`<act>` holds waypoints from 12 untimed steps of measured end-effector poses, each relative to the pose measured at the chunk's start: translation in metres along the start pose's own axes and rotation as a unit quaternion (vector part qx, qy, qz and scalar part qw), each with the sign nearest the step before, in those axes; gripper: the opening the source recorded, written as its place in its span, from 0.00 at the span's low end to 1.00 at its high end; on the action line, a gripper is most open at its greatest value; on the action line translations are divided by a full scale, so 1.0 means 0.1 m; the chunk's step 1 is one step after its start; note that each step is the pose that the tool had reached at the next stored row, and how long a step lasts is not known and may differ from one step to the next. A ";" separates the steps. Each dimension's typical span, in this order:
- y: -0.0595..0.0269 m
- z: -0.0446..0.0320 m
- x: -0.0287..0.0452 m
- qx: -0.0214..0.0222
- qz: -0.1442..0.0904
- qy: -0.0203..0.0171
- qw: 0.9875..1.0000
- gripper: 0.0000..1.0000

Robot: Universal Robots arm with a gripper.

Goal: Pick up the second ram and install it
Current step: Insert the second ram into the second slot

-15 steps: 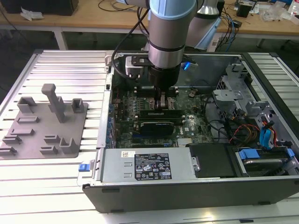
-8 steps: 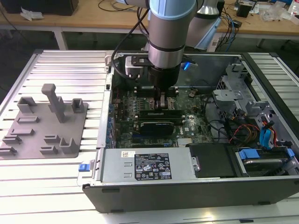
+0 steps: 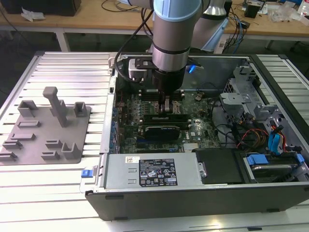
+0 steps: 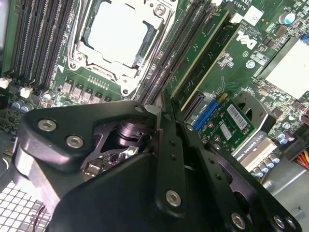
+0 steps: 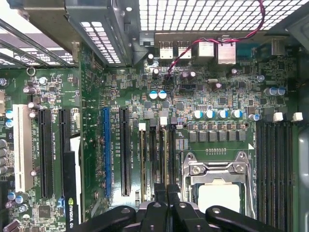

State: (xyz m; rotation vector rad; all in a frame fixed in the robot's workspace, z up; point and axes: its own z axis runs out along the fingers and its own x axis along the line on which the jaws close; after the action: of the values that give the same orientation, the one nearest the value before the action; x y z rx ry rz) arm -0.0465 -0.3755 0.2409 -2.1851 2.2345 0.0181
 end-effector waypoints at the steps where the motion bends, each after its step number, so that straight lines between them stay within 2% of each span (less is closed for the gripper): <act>1: 0.000 -0.001 0.001 0.000 0.000 0.000 1.000 0.09; 12: 0.002 0.015 -0.003 0.000 -0.005 0.000 1.000 0.09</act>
State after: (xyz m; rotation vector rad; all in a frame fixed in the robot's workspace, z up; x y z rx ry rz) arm -0.0467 -0.3751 0.2394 -2.1954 2.2249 0.0179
